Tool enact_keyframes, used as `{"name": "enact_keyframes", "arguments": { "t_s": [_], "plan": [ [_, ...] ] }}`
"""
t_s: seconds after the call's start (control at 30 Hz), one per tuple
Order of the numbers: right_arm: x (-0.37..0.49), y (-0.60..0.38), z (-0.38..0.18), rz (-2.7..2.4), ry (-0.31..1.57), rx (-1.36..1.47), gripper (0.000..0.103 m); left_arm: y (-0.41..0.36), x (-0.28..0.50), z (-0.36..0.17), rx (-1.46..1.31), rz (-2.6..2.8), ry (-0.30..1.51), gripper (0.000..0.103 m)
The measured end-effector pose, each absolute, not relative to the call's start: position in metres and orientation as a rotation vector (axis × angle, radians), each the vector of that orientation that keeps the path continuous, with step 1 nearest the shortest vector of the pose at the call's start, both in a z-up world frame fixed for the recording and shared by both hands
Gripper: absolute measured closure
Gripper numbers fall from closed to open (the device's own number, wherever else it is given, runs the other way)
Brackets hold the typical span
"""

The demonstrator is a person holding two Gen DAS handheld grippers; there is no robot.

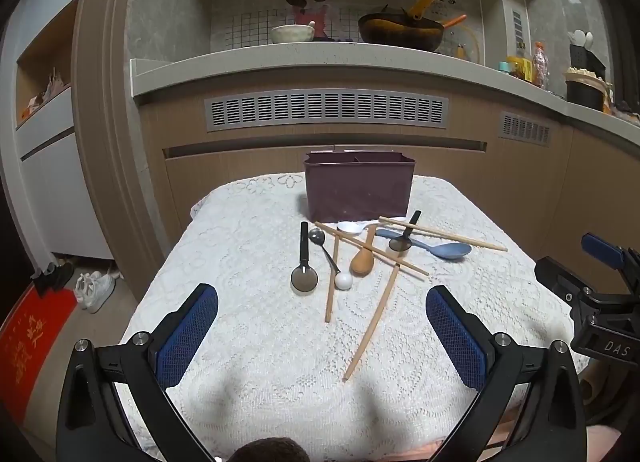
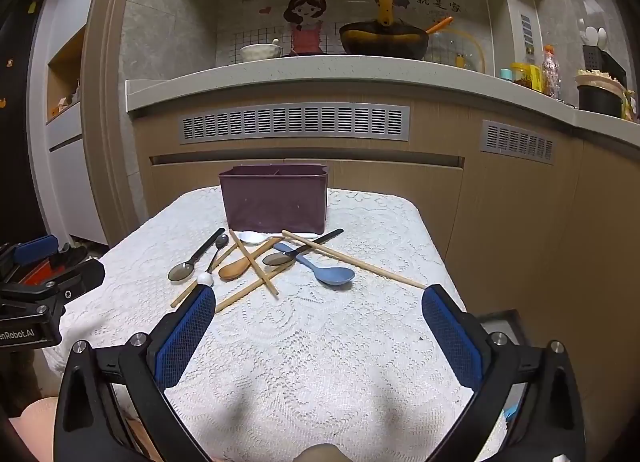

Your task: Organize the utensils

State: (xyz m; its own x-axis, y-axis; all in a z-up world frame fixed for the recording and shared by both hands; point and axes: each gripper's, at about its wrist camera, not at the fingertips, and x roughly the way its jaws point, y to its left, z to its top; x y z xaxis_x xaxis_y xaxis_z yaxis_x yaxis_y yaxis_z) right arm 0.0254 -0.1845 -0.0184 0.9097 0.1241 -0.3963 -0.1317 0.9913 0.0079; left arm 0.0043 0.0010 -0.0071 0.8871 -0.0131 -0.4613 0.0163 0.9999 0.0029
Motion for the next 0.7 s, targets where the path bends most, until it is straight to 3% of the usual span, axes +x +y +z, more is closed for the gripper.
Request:
{"name": "enact_keyframes", "arguments": {
  "t_s": [0.7],
  "plan": [
    [0.0277, -0.1869, -0.0181, 0.128, 0.409, -0.016, 0.0, -0.0001, 0.0073, -0.0104, 0.008, -0.015, 0.492, 0.0]
  ]
}}
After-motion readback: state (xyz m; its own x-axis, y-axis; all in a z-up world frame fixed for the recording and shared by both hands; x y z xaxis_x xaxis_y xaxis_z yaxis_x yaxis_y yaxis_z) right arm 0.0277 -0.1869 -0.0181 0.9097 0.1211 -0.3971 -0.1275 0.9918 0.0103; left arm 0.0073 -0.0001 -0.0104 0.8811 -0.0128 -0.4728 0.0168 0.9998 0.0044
